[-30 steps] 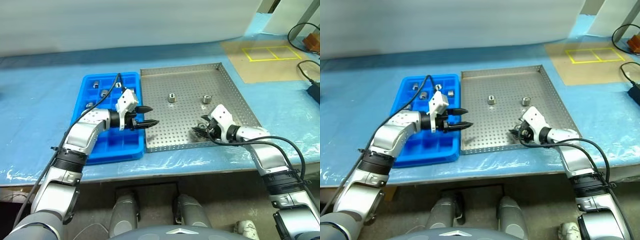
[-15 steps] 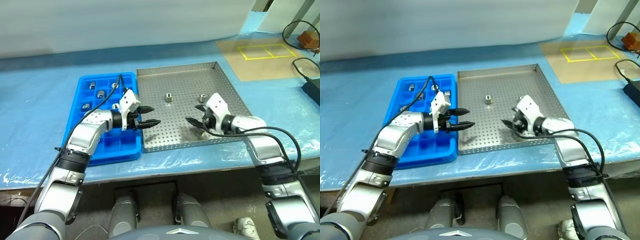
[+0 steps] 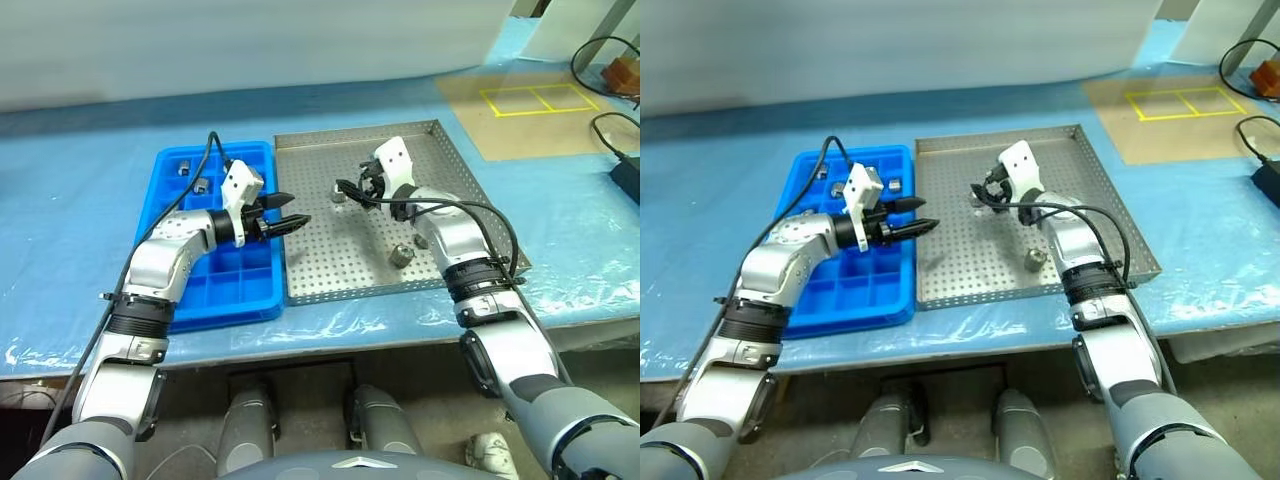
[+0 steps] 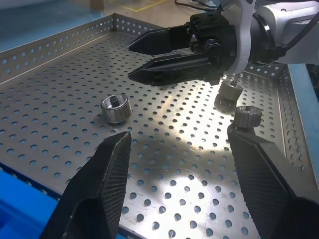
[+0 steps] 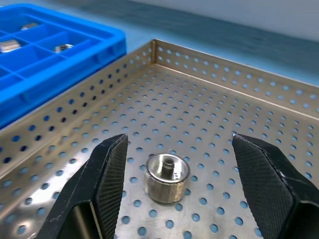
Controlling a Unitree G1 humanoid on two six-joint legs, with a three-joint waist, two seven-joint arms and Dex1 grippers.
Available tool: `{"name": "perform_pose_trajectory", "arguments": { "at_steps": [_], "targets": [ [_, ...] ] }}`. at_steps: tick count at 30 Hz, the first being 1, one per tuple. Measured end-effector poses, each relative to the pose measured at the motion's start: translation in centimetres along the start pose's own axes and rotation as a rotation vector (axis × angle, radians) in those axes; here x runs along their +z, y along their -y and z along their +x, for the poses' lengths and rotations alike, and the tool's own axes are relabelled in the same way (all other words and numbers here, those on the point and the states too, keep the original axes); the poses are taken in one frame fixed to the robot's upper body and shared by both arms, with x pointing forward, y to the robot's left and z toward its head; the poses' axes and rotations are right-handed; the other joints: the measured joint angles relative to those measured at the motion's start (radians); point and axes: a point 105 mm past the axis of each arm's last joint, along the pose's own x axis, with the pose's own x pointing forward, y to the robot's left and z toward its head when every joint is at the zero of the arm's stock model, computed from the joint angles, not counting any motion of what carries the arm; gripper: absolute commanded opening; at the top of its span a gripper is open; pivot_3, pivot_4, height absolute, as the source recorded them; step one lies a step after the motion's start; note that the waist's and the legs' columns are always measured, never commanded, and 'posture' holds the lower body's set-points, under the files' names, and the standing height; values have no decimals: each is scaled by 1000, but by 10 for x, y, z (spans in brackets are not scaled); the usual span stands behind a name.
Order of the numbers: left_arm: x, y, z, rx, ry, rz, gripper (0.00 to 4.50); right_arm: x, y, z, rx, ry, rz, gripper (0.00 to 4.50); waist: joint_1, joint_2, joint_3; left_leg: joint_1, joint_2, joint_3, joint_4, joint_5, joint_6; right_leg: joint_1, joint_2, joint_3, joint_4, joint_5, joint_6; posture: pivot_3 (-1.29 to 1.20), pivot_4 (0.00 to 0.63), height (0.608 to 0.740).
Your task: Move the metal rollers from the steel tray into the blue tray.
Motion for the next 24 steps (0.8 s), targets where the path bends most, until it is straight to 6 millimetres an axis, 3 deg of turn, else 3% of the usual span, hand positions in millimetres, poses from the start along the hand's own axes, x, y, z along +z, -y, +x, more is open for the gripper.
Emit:
{"name": "perform_pose_trajectory", "arguments": {
  "at_steps": [4,12,19,24],
  "targets": [
    [0,-2,-1,13,0,-6,3264,-14,-12,14,6,-22,59,3431,-3,0,0,0,0,0,1,0,1,0,0,0,1,0,0,-184,150,740],
    [-1,-1,2,18,-4,-12,3264,-10,-27,37,-13,-35,56,3431,1,1,0,-1,1,0,4,-1,0,-2,0,0,8,-1,-1,-168,150,740],
    [-5,2,2,19,-13,-9,3264,-33,-18,34,-99,-109,37,3431,4,1,0,-2,1,0,5,-1,-3,-6,0,0,14,-1,-2,-156,150,740],
    [-1,4,3,19,-6,1,3264,-24,-14,33,-81,-59,26,3431,3,1,0,-4,1,0,6,1,-1,-8,0,1,14,-1,-2,-169,150,740]
  ]
}}
